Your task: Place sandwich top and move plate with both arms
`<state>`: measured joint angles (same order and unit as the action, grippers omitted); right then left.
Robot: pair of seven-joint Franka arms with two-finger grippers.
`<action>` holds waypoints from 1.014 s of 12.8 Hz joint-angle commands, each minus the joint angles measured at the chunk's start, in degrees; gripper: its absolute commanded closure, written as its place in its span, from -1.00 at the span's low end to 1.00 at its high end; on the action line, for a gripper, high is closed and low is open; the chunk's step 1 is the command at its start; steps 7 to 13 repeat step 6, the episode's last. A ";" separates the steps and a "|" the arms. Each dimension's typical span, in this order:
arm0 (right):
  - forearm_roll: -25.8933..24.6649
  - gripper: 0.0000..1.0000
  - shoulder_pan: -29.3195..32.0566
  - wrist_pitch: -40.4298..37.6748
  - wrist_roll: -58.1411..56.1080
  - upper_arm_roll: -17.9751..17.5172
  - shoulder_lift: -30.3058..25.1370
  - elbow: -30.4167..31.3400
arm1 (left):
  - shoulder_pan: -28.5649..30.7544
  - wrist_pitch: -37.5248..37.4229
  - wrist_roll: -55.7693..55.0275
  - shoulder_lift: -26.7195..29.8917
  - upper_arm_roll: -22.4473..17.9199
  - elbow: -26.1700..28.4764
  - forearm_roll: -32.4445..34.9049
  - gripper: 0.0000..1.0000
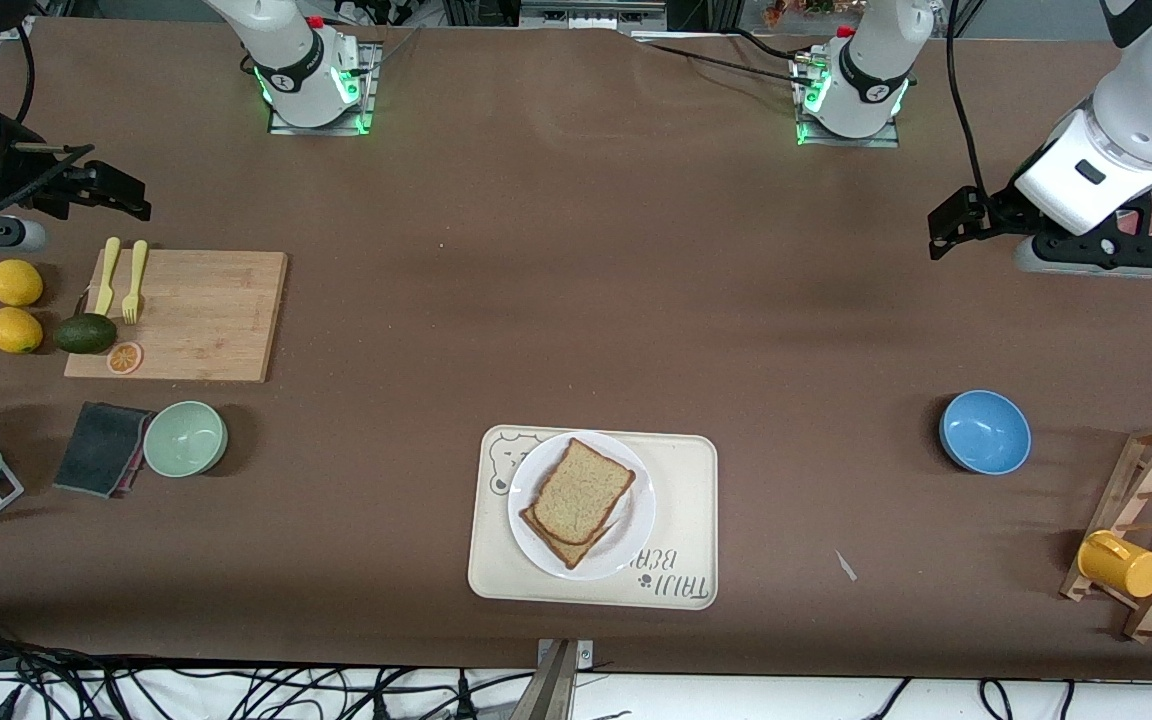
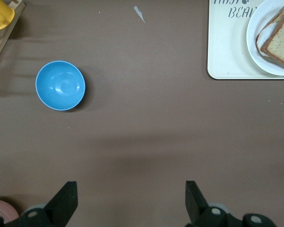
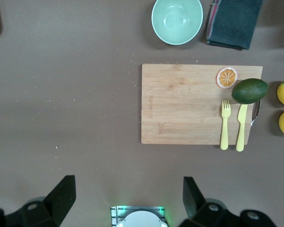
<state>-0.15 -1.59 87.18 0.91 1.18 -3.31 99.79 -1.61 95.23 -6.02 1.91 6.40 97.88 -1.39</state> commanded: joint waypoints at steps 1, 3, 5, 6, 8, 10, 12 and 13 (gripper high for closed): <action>-0.29 -1.00 0.45 -0.60 -0.73 -0.21 0.14 -0.56 | -0.23 0.22 1.10 -0.15 -0.16 -0.14 1.30 -1.00; -0.29 -1.00 0.45 -0.60 -0.73 -0.21 0.14 -0.56 | -0.50 0.22 1.10 -0.15 0.01 -0.23 1.65 -1.00; -0.20 -1.00 0.45 -0.60 -0.82 -0.21 0.14 -0.56 | -0.50 0.22 1.27 -0.33 0.01 -0.32 1.83 -1.00; -0.20 -1.00 0.45 -0.60 -0.82 -0.21 0.14 -0.56 | -0.59 0.22 1.10 -0.24 0.01 -0.32 1.83 -1.00; -0.20 -1.00 0.45 -0.60 -0.82 -0.21 0.14 -0.56 | -0.59 0.22 1.10 -0.24 0.01 -0.32 1.83 -1.00; -0.20 -1.00 0.45 -0.60 -0.82 -0.21 0.14 -0.56 | -0.59 0.22 1.10 -0.24 0.01 -0.32 1.83 -1.00; -0.20 -1.00 0.45 -0.60 -0.82 -0.21 0.14 -0.56 | -0.59 0.22 1.10 -0.24 0.01 -0.32 1.83 -1.00; -0.20 -1.00 0.45 -0.60 -0.82 -0.21 0.14 -0.56 | -0.59 0.22 1.10 -0.24 0.01 -0.32 1.83 -1.00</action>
